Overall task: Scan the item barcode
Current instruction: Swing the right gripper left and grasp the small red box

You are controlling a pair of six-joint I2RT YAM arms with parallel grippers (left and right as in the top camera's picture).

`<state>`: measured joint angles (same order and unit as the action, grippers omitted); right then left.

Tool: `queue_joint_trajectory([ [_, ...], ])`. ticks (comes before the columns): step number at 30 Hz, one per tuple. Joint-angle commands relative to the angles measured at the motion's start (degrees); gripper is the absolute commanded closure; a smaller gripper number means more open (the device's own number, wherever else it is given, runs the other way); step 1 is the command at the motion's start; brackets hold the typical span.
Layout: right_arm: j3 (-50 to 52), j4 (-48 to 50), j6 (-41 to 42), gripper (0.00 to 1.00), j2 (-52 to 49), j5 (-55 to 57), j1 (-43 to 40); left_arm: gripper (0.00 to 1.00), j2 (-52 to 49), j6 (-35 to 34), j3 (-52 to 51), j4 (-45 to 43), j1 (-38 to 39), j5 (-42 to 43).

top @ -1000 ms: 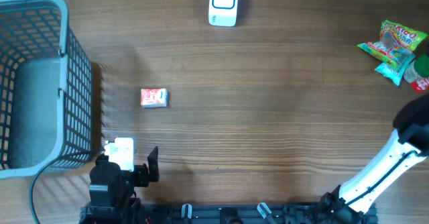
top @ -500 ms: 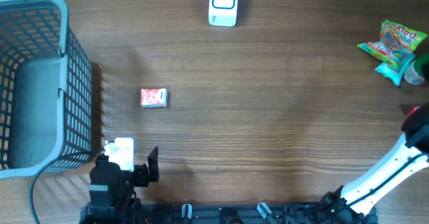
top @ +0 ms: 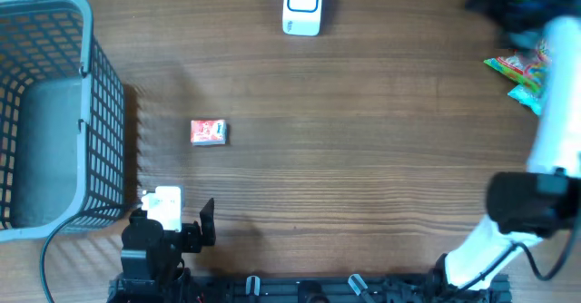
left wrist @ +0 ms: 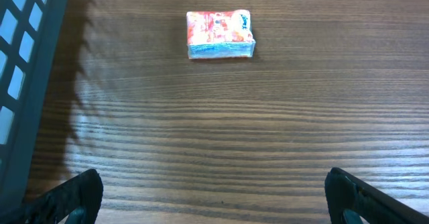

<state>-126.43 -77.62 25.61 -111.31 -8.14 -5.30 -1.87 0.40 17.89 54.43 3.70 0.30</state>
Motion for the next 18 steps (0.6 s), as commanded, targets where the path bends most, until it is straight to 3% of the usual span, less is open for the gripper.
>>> queue_joint_trajectory([
  [1, 2.3, 3.6, -1.6, 0.00, -3.7, -2.3, 14.7, 0.00, 0.2, 0.9, -0.1, -0.1, 0.1, -0.2],
  [3, 4.0, 7.8, -1.5, 0.00, -6.1, -2.8, 22.8, 0.00, 0.2, 0.9, -0.1, -0.1, 0.1, -0.2],
  [13, 4.6, 24.1, -1.7, 0.00, -22.4, -13.0, 46.1, 0.00, 0.2, 0.9, -0.1, -0.1, 0.1, -0.2],
  [16, 4.6, 27.8, -9.4, 0.00, -25.4, -13.2, 49.5, 0.00, 0.2, 0.9, -0.1, -0.1, 0.1, -0.2],
  [18, 4.6, 27.1, -23.9, 0.00, -27.5, -14.1, 50.9, 0.00, 0.2, 0.9, -0.1, -0.1, 0.1, -0.2],
])
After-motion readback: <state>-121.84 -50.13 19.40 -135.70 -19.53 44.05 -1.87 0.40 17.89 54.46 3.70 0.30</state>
